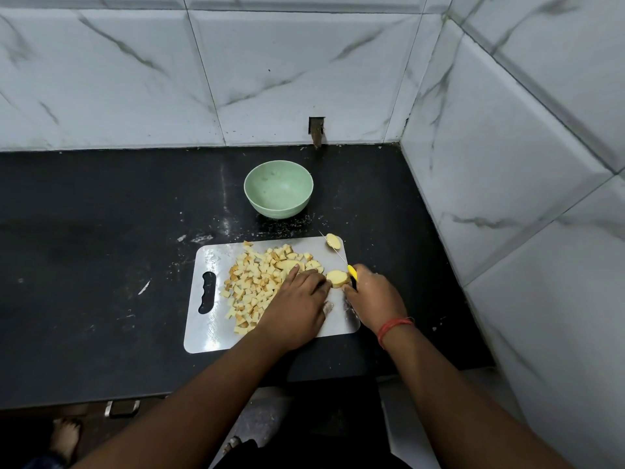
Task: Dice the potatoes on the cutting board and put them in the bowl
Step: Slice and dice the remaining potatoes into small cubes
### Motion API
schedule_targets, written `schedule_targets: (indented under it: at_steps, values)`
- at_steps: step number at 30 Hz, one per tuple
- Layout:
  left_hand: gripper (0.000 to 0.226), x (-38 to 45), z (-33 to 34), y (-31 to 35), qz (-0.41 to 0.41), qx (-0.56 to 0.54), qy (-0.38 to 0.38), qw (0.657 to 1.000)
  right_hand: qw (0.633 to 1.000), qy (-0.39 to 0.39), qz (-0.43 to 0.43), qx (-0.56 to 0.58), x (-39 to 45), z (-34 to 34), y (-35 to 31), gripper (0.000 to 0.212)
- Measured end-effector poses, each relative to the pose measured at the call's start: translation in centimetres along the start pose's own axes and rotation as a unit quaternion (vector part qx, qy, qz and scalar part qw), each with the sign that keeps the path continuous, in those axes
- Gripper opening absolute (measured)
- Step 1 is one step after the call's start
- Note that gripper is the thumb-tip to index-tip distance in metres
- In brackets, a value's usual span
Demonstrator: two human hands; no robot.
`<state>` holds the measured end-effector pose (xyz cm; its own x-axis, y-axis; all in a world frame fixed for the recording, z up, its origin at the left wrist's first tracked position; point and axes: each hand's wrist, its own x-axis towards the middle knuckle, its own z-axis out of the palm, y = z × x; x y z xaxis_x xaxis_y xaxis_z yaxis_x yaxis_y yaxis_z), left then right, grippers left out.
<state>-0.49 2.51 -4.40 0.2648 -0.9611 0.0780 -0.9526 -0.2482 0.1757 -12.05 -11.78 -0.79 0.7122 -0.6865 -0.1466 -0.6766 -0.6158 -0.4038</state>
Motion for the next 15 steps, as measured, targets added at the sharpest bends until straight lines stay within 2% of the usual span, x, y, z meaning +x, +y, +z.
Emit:
schedule_targets:
  at_steps: [4, 7, 10, 15]
  values:
    - [0.060, -0.1, -0.4, 0.2, -0.005, -0.001, 0.007, 1.000, 1.000, -0.001, 0.004, 0.010, -0.1, -0.1, -0.2, 0.026]
    - [0.058, 0.1, -1.0, 0.3, 0.009, 0.004, 0.006, 1.000, 0.993, 0.010, 0.039, 0.109, -0.4, -0.5, -0.6, 0.024]
    - [0.062, 0.6, -1.5, 0.2, 0.044, 0.029, -0.029, 0.998, 0.981, 0.012, 0.066, 0.183, -1.3, -1.0, -0.9, 0.021]
    - [0.064, 1.0, -2.2, 0.3, 0.060, 0.074, -0.087, 0.992, 0.989, -0.069, 0.064, 0.114, -3.8, -1.0, -1.1, 0.022]
